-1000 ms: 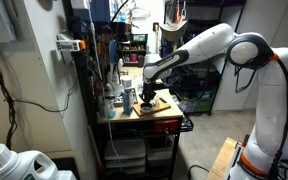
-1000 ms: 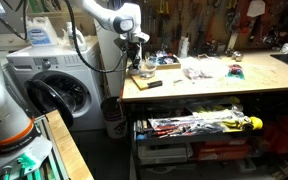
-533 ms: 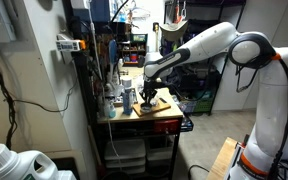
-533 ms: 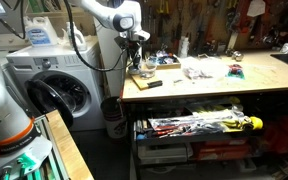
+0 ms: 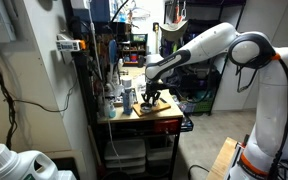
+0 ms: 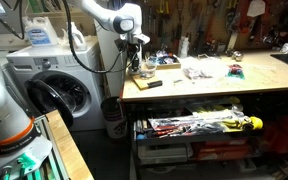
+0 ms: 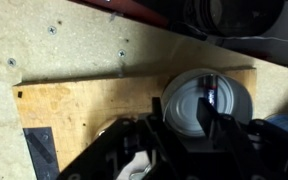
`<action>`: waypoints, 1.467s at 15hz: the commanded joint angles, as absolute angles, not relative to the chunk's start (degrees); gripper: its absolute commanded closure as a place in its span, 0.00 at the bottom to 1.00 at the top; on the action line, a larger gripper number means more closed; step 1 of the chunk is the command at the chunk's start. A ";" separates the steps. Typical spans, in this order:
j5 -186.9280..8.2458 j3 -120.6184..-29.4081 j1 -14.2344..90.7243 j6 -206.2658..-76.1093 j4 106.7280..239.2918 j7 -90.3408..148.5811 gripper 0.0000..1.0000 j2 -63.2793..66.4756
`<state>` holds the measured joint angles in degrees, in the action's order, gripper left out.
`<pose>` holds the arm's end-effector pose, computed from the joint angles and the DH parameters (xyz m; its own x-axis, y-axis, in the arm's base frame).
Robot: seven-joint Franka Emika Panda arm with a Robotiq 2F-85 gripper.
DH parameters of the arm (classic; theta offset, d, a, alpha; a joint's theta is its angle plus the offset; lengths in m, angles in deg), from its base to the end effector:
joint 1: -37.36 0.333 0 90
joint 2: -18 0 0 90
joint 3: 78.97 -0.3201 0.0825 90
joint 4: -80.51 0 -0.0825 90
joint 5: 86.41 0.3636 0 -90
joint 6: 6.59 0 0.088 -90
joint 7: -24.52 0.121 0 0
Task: Take a metal object out of the plastic bowl and place it into the metal bowl then put the metal bowl into the plastic bowl
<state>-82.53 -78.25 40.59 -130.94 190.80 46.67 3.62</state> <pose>0.5920 0.0297 0.3622 0.9283 -0.3710 -0.0258 -0.3718 -0.9272 -0.0462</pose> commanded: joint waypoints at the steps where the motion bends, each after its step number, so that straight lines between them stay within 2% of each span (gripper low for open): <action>1: -83.45 -77.60 40.69 -129.81 192.34 48.87 0.65 4.04; 2: -83.51 -77.49 40.69 -129.83 192.53 49.23 0.64 4.03; 4: -83.49 -77.34 40.66 -129.72 192.83 49.80 0.70 3.95; 6: -83.52 -77.20 40.67 -129.47 192.89 50.14 0.89 3.73; 8: -83.23 -77.08 40.55 -129.33 192.86 50.42 0.99 3.73; 14: -82.27 -77.18 40.06 -127.93 193.65 48.79 0.99 6.77; 19: -79.32 -77.37 38.88 -119.88 194.02 44.20 0.99 14.12; 22: -82.73 -75.78 37.32 -121.25 193.45 48.24 0.99 17.34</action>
<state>-80.94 -76.96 39.22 -120.86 192.07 45.90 13.33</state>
